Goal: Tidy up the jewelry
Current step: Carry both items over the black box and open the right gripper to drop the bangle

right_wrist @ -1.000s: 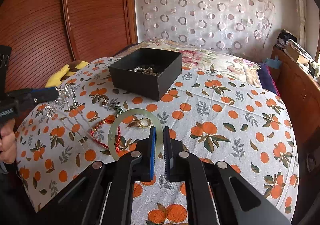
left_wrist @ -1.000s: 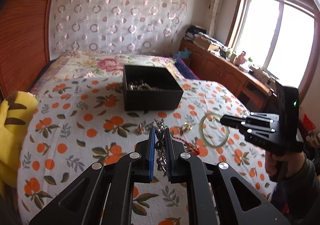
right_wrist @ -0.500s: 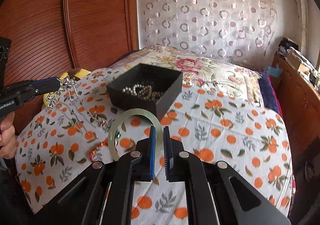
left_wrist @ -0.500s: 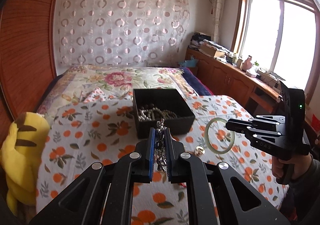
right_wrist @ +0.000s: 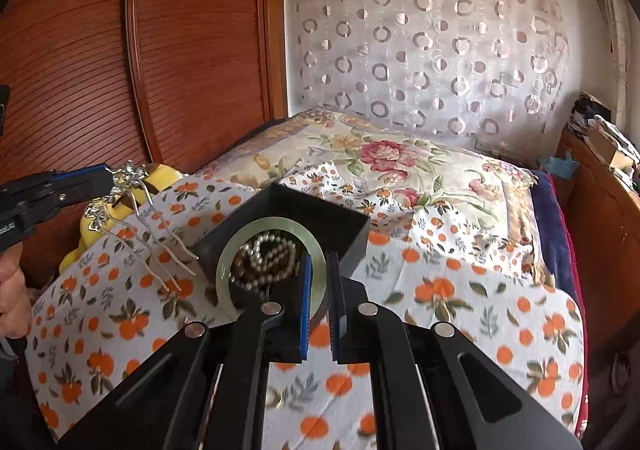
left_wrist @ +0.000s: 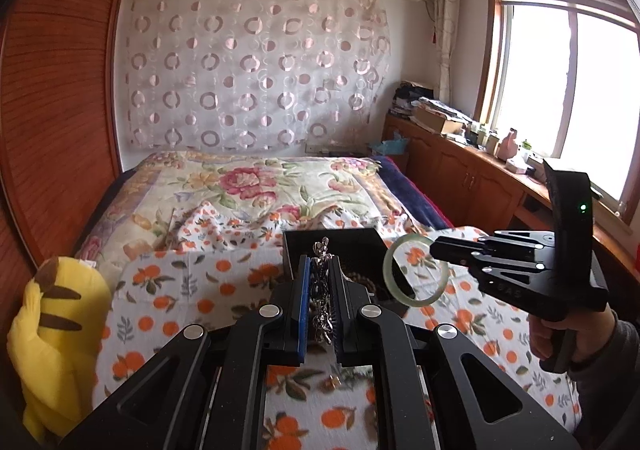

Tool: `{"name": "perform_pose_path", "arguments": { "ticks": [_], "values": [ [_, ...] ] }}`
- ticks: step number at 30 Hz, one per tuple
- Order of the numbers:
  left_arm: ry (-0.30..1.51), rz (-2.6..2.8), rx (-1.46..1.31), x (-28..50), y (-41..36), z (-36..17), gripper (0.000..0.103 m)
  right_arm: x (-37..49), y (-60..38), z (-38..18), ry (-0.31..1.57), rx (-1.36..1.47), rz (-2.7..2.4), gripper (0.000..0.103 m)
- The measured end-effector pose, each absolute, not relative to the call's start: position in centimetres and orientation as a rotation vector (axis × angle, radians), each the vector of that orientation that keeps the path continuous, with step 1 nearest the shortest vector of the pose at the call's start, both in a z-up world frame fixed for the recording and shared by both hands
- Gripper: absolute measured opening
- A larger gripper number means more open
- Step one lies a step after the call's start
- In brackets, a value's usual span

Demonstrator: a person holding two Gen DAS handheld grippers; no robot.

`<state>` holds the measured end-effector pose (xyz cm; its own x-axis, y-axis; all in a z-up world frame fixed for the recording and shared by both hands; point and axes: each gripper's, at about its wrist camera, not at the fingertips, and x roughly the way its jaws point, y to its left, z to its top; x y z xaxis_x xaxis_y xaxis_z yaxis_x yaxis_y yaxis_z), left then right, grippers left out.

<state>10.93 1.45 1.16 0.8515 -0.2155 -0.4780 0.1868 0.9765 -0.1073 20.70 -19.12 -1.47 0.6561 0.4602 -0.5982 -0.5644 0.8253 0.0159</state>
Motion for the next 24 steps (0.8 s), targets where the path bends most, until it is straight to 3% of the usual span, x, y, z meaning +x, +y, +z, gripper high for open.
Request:
{"name": "perform_pose_path", "arguments": {
  "ticks": [24],
  "values": [
    [0.541,-0.211,-0.033,16.9,0.8,0.5,0.008,23.7,-17.7,-3.7,0.692,-0.170,0.612,0.012]
  ]
}}
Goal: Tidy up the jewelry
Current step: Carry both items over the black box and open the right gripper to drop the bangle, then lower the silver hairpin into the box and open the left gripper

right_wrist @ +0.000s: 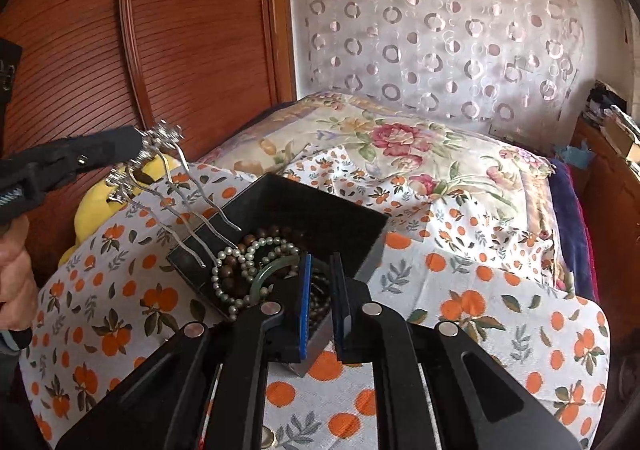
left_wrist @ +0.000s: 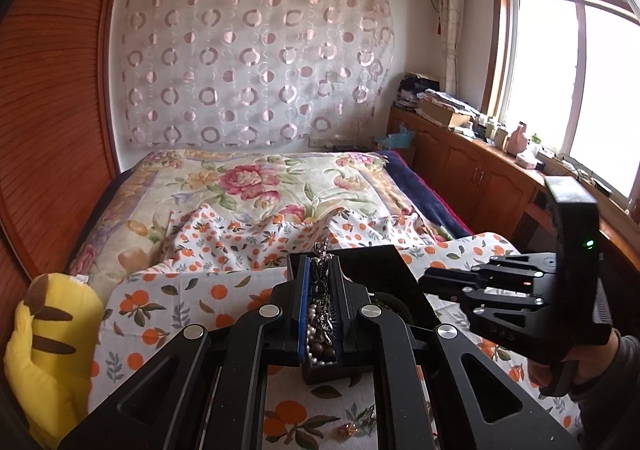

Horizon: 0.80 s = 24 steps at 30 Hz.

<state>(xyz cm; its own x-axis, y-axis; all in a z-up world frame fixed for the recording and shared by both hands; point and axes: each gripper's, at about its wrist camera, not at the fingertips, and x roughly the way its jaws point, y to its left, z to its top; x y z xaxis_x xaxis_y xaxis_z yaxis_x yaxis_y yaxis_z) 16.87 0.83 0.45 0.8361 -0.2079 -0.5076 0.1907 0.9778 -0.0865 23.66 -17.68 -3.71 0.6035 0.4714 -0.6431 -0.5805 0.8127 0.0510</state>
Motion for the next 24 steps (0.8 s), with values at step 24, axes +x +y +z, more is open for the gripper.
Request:
{"name": "perform_pose_path", "arguments": {
  "ticks": [24],
  "values": [
    [0.641,-0.292,-0.006,21.2,-2.9,-2.7,0.008,22.7,-20.7,-5.1,0.714,-0.178,0.555,0.012]
  ]
}}
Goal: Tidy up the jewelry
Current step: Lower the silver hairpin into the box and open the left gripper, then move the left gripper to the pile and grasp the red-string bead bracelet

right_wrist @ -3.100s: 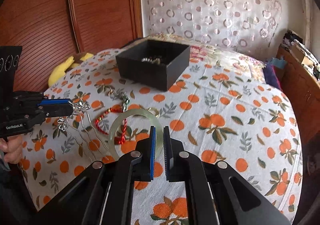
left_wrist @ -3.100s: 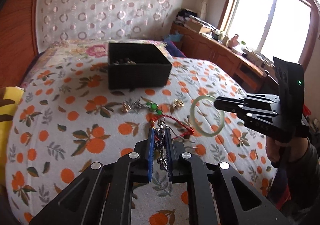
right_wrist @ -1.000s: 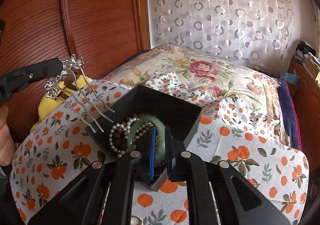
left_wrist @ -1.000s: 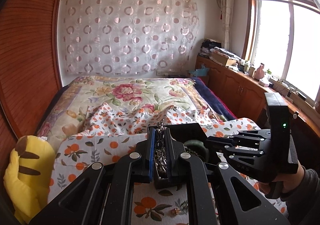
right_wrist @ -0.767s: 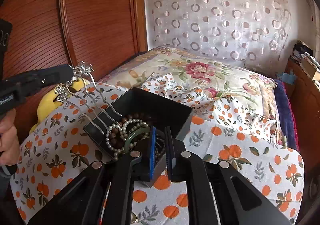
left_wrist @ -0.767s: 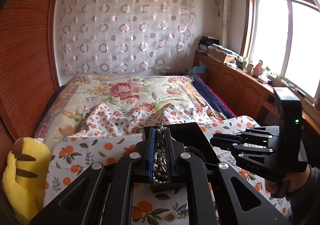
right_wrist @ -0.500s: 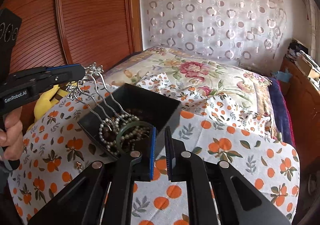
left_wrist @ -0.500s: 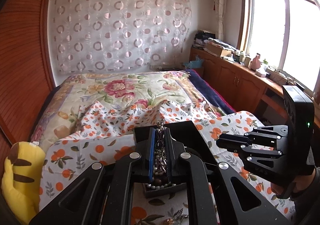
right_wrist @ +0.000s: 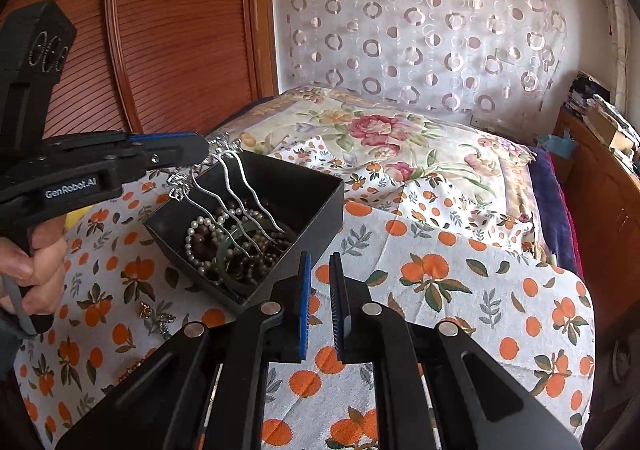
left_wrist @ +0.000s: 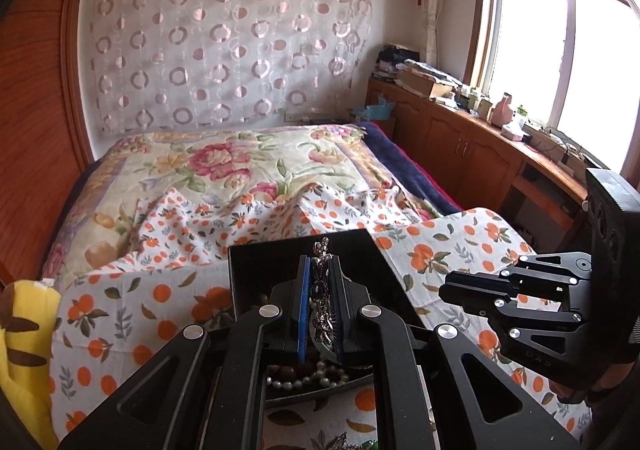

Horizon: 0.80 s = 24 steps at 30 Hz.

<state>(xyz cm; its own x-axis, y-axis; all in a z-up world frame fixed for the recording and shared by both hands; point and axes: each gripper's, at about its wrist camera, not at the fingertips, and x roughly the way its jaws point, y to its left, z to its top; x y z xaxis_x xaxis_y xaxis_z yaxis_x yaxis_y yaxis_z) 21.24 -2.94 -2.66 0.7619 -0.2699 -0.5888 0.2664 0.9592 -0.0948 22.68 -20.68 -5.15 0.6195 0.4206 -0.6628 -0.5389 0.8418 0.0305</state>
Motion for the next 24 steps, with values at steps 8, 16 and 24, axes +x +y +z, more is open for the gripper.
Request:
{"name": "perform_pose_path", "arguments": {
  "ticks": [8,16,24],
  "values": [
    [0.683,-0.309,0.008,21.3,-3.3,-3.2,0.009,22.6,-20.6,-5.2,0.717,-0.179,0.551,0.012],
    [0.681,-0.305,0.030,19.4,-3.0,-3.0,0.015,20.9,-21.3,-5.2,0.707,-0.166,0.541,0.012],
    [0.717,-0.286,0.045,15.7,-2.2,-4.5,0.015,18.2,-21.2,-5.0,0.689,-0.155,0.571,0.012]
  ]
}}
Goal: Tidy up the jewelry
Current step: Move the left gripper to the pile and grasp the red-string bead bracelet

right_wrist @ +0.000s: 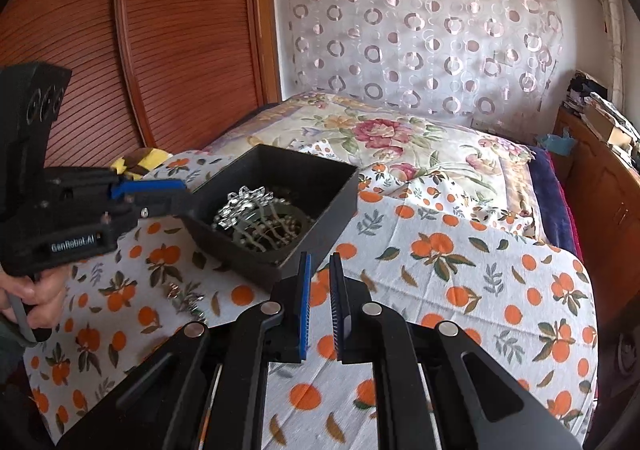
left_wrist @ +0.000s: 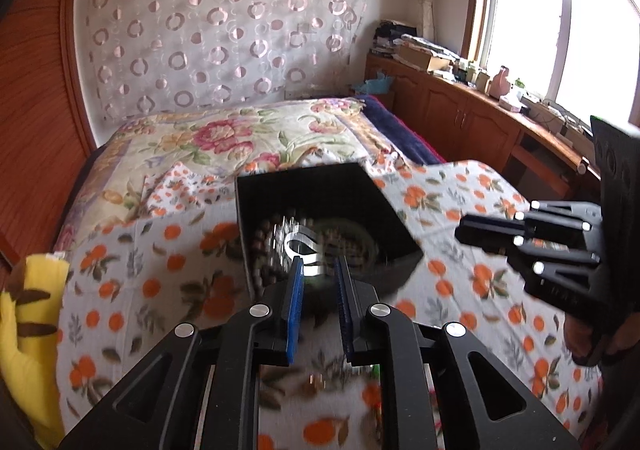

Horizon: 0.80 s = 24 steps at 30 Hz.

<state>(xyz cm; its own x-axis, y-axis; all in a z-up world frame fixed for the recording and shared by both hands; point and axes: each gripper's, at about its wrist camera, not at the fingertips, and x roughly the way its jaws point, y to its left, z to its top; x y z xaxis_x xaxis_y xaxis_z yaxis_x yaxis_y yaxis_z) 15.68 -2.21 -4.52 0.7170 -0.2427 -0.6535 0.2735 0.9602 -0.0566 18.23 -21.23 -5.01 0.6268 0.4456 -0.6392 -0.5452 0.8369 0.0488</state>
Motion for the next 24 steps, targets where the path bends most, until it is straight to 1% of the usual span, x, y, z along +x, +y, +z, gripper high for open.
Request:
{"name": "perform_pose_path", "arguments": {
  "ticks": [7,8,15,18,19,20,24],
  "values": [
    [0.760,-0.301,0.046,12.7,-2.0,-6.5,0.015,16.5,-21.2,-5.4,0.707,-0.176,0.563,0.012],
    [0.765,-0.303,0.047,12.4,-2.0,-6.8,0.015,16.2,-21.3,-5.6,0.710,-0.178,0.560,0.014],
    [0.814,-0.329,0.058,11.1,-2.6,-8.4,0.017,14.8,-21.1,-6.5,0.729,-0.186,0.544,0.014],
    [0.828,-0.340,0.057,10.5,-3.1,-9.0,0.019,14.2,-21.0,-6.7,0.733,-0.189,0.541,0.014],
    [0.831,-0.346,0.056,10.3,-3.2,-9.1,0.024,14.0,-21.0,-6.7,0.734,-0.190,0.541,0.014],
    [0.831,-0.349,0.057,10.1,-3.3,-9.2,0.025,13.8,-21.0,-6.7,0.735,-0.192,0.541,0.014],
    [0.839,-0.365,0.057,9.7,-3.9,-9.6,0.025,13.2,-20.9,-6.7,0.734,-0.200,0.540,0.014]
  ]
}}
